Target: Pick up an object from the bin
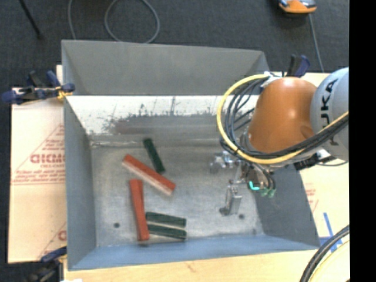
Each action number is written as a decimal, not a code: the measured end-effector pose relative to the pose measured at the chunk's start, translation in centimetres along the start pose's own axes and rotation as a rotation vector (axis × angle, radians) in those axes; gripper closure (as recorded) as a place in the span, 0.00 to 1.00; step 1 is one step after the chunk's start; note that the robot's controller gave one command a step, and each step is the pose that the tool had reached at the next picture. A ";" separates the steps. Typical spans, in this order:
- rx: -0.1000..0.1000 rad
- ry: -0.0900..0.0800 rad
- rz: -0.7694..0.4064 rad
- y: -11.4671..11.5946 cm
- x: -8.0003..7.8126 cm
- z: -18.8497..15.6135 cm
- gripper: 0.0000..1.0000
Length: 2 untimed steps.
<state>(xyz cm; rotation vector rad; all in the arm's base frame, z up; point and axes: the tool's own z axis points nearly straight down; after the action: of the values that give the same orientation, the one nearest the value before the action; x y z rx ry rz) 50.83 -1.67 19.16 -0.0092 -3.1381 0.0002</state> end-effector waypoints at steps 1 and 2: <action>-0.004 -0.009 0.121 8.7 -7.8 4.3 0.00; -0.004 -0.007 0.465 13.1 -12.0 6.2 0.00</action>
Offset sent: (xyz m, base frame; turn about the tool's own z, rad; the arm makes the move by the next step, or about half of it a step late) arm 0.0764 0.0827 -0.0424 0.1285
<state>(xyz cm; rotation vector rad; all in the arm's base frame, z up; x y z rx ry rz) 62.86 11.32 12.92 -0.7338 -3.0585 -0.0046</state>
